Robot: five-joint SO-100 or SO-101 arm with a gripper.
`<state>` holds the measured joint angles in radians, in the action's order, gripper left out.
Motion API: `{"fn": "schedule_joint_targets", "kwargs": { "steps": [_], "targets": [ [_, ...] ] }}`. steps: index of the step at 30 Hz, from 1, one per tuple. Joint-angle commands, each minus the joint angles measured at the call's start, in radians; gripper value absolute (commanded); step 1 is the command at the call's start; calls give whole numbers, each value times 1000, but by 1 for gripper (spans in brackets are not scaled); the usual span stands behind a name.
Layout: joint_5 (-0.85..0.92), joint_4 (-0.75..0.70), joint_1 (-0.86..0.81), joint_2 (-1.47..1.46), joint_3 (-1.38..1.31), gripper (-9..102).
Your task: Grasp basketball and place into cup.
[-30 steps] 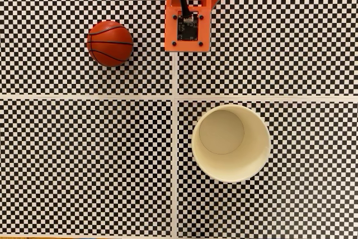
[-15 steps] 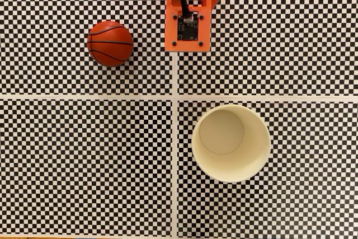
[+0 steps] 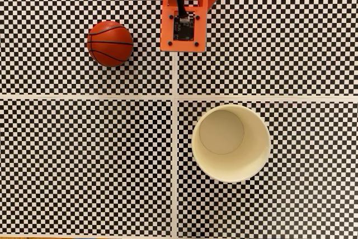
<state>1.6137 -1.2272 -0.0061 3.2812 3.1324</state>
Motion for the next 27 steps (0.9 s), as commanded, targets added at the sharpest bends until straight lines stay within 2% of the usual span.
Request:
{"fn": "schedule_joint_targets", "kwargs": {
  "steps": [1, 12, 21, 27],
  "targets": [
    [18, 29, -17, 9, 17, 2],
    [28, 0, -48, -127, -296, 7],
    [-63, -15, -54, -601, -784, 8],
    [-66, -91, -146, -953, -1132, 7]
  ]
}}
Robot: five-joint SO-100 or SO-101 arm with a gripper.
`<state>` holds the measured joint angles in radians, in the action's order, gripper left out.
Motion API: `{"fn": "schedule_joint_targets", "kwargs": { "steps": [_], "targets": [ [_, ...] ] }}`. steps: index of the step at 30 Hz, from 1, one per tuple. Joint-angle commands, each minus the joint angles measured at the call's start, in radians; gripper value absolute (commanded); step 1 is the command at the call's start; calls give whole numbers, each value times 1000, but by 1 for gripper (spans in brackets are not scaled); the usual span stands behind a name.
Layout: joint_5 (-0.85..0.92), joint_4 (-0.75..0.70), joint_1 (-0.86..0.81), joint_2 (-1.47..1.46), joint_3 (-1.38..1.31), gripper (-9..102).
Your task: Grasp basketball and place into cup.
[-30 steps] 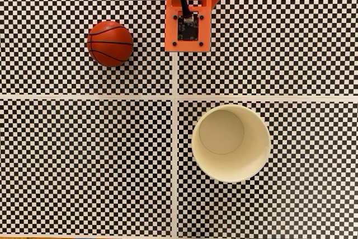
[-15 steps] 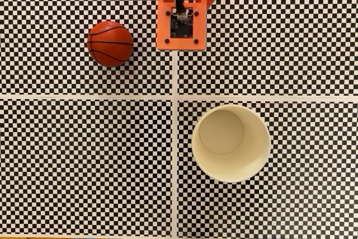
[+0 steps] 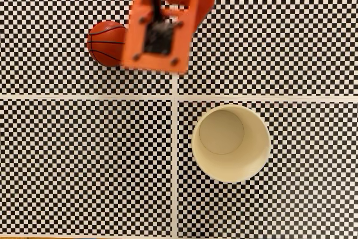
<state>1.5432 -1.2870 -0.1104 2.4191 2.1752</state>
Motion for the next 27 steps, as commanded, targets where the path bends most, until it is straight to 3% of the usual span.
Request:
{"fn": "schedule_joint_targets", "kwargs": {
  "steps": [1, 10, 16, 22, 27],
  "targets": [
    [9, -54, -61, -143, -235, 7],
    [144, -229, -265, -503, -643, 13],
    [249, -235, -325, -548, -595, 32],
    [276, -235, -337, -552, -565, 41],
    [305, -249, -341, -571, -548, 58]
  ]
}}
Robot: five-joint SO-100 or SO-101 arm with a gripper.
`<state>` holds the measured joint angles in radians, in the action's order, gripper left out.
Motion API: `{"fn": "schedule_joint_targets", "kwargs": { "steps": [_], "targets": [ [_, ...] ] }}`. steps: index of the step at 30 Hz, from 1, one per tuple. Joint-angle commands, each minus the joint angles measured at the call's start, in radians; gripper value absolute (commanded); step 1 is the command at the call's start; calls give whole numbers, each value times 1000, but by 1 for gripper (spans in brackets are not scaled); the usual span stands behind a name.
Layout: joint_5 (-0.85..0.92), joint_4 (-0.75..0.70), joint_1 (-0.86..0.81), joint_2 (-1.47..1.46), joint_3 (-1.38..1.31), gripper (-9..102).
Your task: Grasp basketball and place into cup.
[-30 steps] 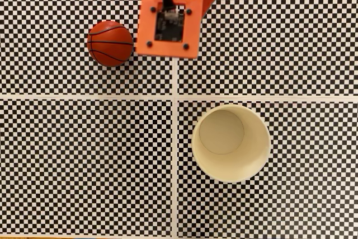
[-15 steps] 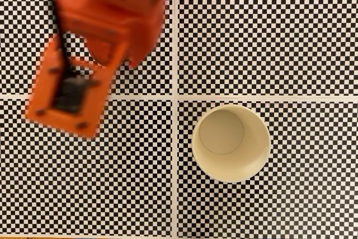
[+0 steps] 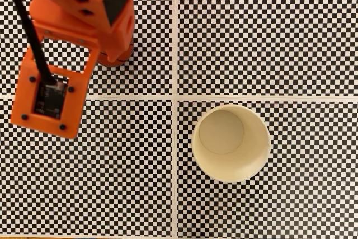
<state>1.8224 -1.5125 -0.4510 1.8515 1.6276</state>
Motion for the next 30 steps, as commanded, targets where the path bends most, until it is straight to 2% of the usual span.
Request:
{"fn": "schedule_joint_targets", "kwargs": {
  "steps": [1, 10, 30],
  "targets": [
    [34, -34, -2, -17, 0, 59],
    [64, -61, -23, -35, 58, 69],
    [71, -3, 0, -91, 175, 70]
  ]
}}
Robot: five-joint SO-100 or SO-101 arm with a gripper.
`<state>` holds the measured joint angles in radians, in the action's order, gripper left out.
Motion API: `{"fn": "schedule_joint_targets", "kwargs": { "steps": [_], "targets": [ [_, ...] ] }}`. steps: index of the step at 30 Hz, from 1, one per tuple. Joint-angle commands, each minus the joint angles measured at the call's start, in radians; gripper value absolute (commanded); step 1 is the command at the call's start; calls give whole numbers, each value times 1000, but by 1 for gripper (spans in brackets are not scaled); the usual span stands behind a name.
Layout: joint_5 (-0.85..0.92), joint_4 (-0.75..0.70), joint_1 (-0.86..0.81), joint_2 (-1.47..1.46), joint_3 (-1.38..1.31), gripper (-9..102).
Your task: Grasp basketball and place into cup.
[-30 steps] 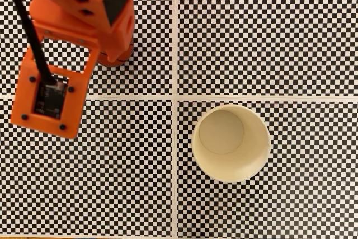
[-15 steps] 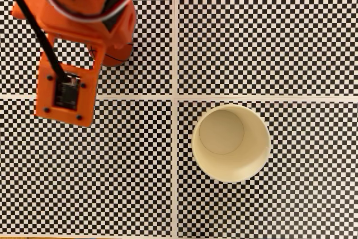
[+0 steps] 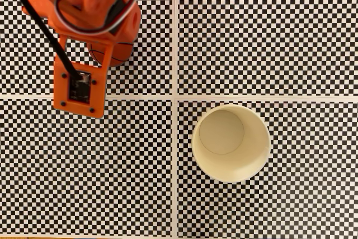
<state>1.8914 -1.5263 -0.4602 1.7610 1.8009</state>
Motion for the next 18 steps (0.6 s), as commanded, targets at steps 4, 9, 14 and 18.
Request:
{"fn": "schedule_joint_targets", "kwargs": {
  "steps": [4, 9, 14, 18],
  "targets": [
    [-11, 54, 28, -3, 29, 69],
    [-40, 80, 51, -32, 44, 68],
    [-41, 129, 57, -35, 97, 67],
    [-34, 161, 57, -35, 124, 67]
  ]
}}
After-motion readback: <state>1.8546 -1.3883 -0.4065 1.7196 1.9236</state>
